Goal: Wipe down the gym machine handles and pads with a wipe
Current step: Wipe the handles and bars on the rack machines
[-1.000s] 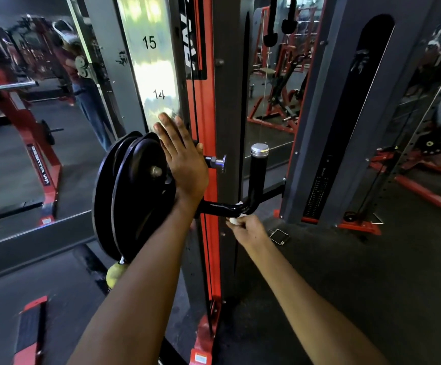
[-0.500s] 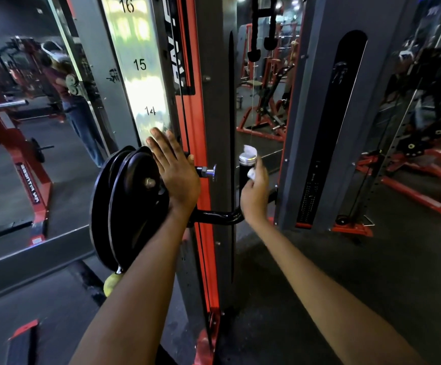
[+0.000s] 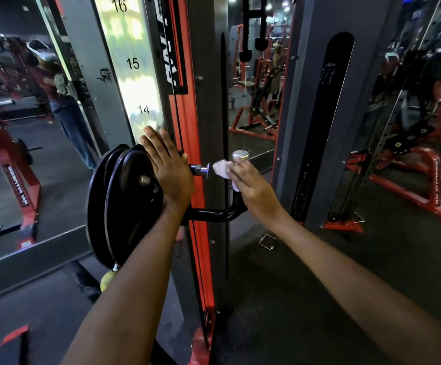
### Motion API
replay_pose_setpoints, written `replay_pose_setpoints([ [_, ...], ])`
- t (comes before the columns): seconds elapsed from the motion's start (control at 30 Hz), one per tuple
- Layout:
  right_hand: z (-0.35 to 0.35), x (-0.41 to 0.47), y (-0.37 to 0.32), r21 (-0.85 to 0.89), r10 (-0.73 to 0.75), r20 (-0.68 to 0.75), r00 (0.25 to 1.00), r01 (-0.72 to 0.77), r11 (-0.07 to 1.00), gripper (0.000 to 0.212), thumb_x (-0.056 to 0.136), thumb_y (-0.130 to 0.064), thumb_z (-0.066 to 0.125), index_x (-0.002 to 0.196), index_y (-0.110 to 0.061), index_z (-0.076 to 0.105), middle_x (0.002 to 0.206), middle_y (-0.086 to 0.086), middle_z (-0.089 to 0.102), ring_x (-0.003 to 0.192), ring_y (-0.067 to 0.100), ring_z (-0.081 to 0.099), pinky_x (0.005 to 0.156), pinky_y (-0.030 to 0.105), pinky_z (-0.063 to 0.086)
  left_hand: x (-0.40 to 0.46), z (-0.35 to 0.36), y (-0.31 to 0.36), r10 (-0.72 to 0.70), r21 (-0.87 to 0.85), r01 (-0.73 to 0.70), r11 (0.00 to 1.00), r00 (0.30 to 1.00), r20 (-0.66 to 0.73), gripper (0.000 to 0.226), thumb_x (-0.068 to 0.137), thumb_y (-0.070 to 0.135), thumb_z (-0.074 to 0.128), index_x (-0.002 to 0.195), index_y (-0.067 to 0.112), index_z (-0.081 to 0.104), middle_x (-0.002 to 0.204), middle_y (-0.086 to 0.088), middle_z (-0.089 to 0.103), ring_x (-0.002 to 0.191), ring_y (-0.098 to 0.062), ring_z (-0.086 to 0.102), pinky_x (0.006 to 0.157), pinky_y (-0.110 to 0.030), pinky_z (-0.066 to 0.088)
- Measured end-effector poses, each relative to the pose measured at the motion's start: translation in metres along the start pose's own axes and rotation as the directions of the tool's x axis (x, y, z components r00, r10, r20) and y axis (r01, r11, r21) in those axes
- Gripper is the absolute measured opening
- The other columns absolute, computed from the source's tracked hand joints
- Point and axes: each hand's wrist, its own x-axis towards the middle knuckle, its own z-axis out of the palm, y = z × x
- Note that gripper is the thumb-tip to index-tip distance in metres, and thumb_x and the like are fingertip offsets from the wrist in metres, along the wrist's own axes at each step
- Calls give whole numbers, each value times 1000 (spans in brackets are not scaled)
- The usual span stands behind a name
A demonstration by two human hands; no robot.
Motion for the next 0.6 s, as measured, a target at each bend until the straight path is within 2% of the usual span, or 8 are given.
replay_pose_setpoints([
  [0.07,10,-9,24,-208,-203,170,964,236,949,46,86,10,45,132,3,49,141,15,45,135,31,37,114,42,28,-2,0,0,0,7,0,1000,1000,-3,68,98,34,39,150,-3,16,154,-30,21,142,-46,21,116,-43,7],
  [0.13,16,-19,30,-287,-225,269,936,301,909,49,86,10,42,134,2,43,146,14,39,139,30,28,116,42,21,-2,1,-1,14,10,-14,1000,1000,-3,68,98,34,39,151,-3,16,154,-31,20,142,-47,20,116,-43,6],
  [0.23,27,-36,15,-354,-227,363,904,359,864,36,87,6,47,122,3,57,133,16,54,134,32,39,119,42,14,-1,1,-1,15,-5,-15,1000,1000,-16,68,98,33,42,150,-3,19,153,-31,21,142,-47,21,116,-43,7],
  [0.3,34,-50,-1,-352,-219,470,855,409,842,34,89,0,40,111,-1,66,123,15,61,129,31,46,120,43,5,-1,1,0,13,-20,-14,1000,1000,-24,68,96,32,46,149,-3,23,152,-31,24,141,-47,24,115,-42,9],
  [0.37,35,-63,-19,-320,-158,526,836,367,874,44,85,-5,32,111,-2,68,122,13,63,126,29,50,119,43,7,-1,2,0,17,-26,-18,1000,999,-31,68,95,31,50,148,-4,25,151,-30,27,140,-47,26,115,-41,11],
  [0.43,34,-68,-28,-263,-143,505,851,309,914,39,80,-4,46,111,-4,69,119,10,65,119,24,57,115,40,21,-1,3,0,30,-15,-30,999,999,-37,67,95,31,51,147,-4,28,150,-30,30,139,-47,29,115,-40,11],
  [0.5,27,-70,-32,-170,-148,478,866,257,951,40,72,-2,62,111,-5,68,117,9,67,115,23,60,106,36,28,0,2,0,35,-9,-35,999,999,-35,65,95,32,50,146,-3,31,149,-30,32,138,-46,31,115,-40,11],
  [0.6,6,-74,-28,3,-86,462,883,96,995,39,81,-1,42,112,-1,66,116,14,66,112,27,61,104,33,36,0,0,-1,58,-26,-58,998,998,-19,65,94,30,47,146,-4,30,150,-31,30,139,-48,29,116,-40,6],
])
